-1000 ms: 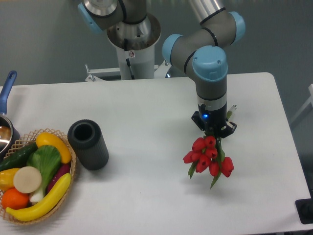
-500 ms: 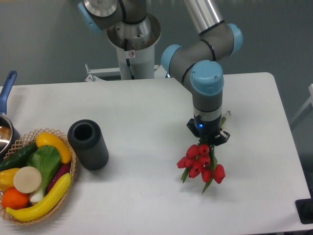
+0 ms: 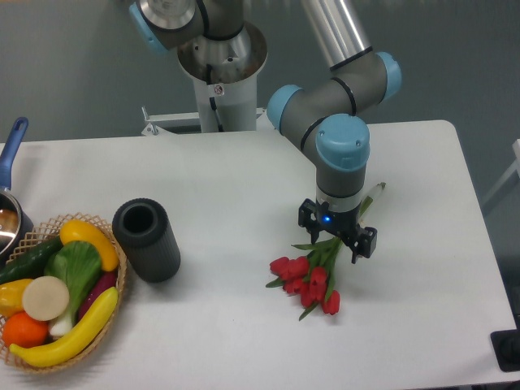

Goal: Place the flowers on the table

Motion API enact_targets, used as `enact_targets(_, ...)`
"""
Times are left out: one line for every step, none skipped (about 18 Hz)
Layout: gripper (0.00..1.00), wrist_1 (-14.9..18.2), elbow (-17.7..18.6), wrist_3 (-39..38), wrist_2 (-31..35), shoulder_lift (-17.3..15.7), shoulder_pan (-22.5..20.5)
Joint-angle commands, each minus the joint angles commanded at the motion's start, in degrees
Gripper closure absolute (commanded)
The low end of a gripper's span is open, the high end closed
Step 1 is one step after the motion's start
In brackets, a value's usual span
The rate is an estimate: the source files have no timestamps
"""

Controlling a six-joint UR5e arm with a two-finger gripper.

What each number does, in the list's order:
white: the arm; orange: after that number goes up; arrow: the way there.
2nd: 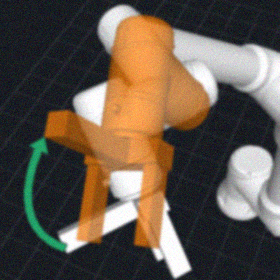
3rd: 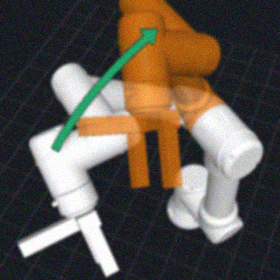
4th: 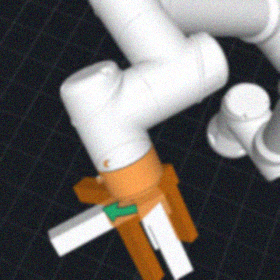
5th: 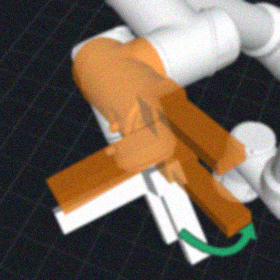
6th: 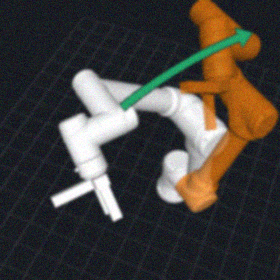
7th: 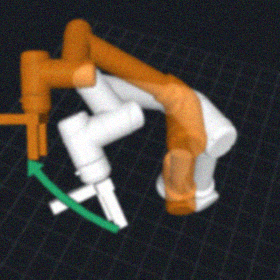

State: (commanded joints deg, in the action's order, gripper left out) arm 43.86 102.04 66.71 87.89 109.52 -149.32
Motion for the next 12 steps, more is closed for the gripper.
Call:
enact_targets(0.00, 0.3, 0.3, 0.1, 0.0, -1.4, -1.1)
enact_targets(0.00, 0.7, 0.7, 0.5, 0.0, -2.9, -2.2)
enact_targets(0.00, 0.7, 1.4, 0.7, -0.2, -4.0, -3.2)
enact_targets(0.00, 0.5, 1.8, 0.9, -0.6, -4.6, -4.1)
enact_targets(0.00, 0.5, 1.8, 1.4, -0.6, -4.8, -4.9)
enact_targets(0.00, 0.5, 1.8, 2.8, -0.5, -4.9, -5.5)
enact_targets(0.00, 0.7, 1.8, 5.0, -0.6, -5.0, -5.8)
enact_targets(0.00, 0.9, 1.6, 7.4, -0.4, -5.0, -6.2)
enact_targets(0.00, 1.1, 1.5, 9.3, -0.2, -5.0, -6.3)
enact_targets(0.00, 2.0, 1.4, 10.5, -0.2, -5.1, -6.4)
enact_targets(0.00, 3.0, 1.1, 10.7, -0.1, -5.1, -6.6)
enact_targets(0.00, 3.7, 1.0, 11.0, -0.2, -5.2, -6.8)
